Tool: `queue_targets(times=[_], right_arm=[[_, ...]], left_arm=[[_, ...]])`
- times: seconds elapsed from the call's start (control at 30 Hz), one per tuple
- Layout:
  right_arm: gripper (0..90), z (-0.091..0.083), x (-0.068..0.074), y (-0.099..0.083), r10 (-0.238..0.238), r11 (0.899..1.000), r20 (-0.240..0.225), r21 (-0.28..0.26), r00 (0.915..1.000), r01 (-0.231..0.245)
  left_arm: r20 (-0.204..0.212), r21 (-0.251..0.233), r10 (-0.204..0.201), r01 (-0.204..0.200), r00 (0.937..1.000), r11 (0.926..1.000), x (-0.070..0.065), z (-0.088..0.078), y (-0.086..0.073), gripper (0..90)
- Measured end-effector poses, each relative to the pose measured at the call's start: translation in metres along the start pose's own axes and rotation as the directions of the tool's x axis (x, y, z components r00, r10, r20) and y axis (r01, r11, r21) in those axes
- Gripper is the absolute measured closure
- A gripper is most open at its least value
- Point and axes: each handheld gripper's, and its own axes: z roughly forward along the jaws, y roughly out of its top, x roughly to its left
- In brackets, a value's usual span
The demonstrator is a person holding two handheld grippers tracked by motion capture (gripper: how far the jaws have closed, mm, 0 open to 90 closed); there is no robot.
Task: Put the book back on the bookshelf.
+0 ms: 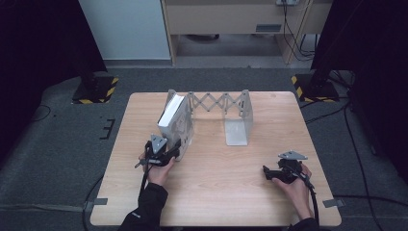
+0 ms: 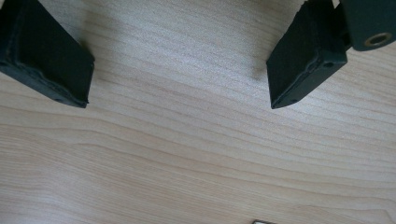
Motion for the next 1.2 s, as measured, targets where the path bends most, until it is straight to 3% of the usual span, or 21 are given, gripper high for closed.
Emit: queue_targets(times=[0.23, 0.47, 0.57, 0.73, 0.93, 1.2], right_arm=[[7.7, 0.0, 0.0, 0.0, 0.0, 1.0, -0.002, 0.002, 1.0, 0.0], [7.6, 0.0, 0.0, 0.0, -0.001, 1.0, -0.001, 0.002, 1.0, 0.001], [7.6, 0.0, 0.0, 0.0, -0.001, 1.0, -0.001, 0.003, 1.0, 0.001], [7.7, 0.0, 0.0, 0.0, 0.0, 1.0, -0.001, 0.003, 1.0, 0.0], [7.7, 0.0, 0.0, 0.0, 0.0, 1.0, -0.001, 0.003, 1.0, 0.0], [7.6, 0.0, 0.0, 0.0, -0.001, 1.0, -0.001, 0.003, 1.0, 0.001]], left_arm=[[-0.034, 0.007, 0.027, -0.027, 0.999, 0.9996, -0.006, 0.006, 0.004, 51.7], [-0.054, 0.005, 0.017, -0.016, 0.9984, 0.9999, -0.006, 0.012, 0.006, 51.4], [-0.04, 0.003, 0.028, -0.028, 0.9988, 0.9996, -0.006, 0.013, 0.006, 50.8], [0.022, -0.023, 0.003, -0.002, 0.9998, 0.9997, -0.002, 0.008, 0.005, 45.4], [0.074, 0.009, 0.005, -0.006, 0.9972, 0.9999, 0.003, -0.007, 0.006, 41.6], [0.063, -0.001, -0.007, 0.007, 0.998, 1.0, 0.002, -0.009, 0.004, 48.8]])
